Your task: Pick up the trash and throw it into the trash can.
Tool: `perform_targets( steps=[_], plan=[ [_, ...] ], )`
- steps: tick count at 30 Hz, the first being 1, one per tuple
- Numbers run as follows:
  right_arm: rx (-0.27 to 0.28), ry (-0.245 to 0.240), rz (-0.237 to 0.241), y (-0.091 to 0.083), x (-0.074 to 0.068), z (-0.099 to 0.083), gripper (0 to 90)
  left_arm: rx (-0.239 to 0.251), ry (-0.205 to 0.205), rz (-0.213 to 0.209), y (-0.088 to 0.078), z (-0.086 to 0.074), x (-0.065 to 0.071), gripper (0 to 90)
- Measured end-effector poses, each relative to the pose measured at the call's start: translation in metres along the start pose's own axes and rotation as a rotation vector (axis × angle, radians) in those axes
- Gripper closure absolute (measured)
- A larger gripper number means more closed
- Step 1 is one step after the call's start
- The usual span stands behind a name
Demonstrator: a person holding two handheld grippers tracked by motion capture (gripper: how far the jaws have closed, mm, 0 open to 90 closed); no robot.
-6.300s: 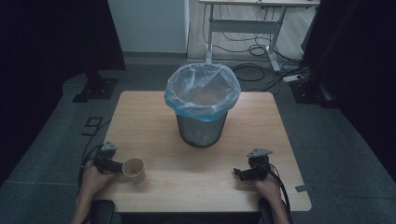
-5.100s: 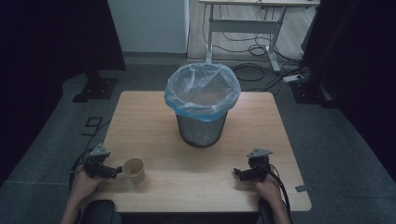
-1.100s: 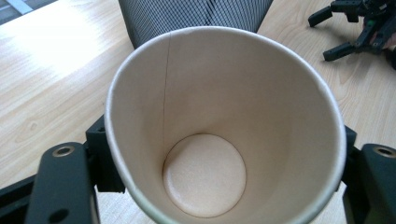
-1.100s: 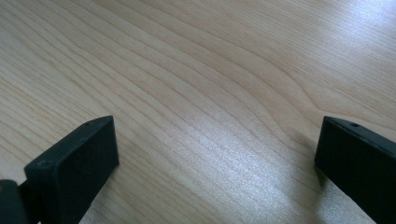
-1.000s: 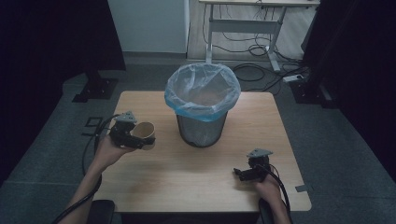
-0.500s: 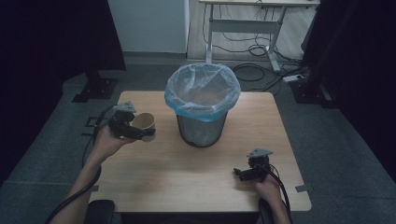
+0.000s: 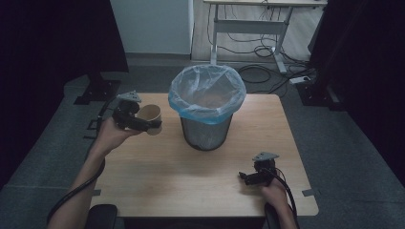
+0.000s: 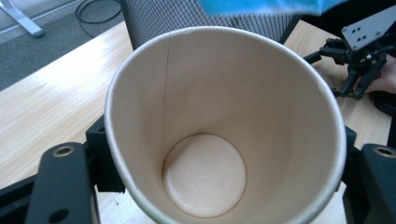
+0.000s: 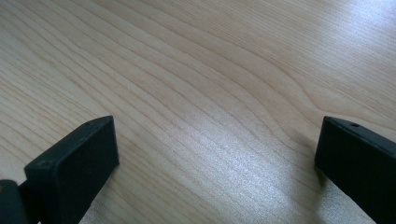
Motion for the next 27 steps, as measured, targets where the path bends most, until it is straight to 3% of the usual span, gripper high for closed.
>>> perform_targets(
  steps=[27],
  plan=[
    [0.001, 0.002, 0.000, 0.000, 0.000, 0.000, 0.0, 0.000, 0.013, 0.015, -0.021, 0.066, -0.005, 24.9]
  ],
)
Point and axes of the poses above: each handheld gripper's, and its own axes: y roughly forward along the jaws, z roughly out of its top, x roughly to its right, the point moved 1 cm from there along y, roughly forward along the jaws, and after that the axes turned 11 degrees about z, right-handed, at the moved point
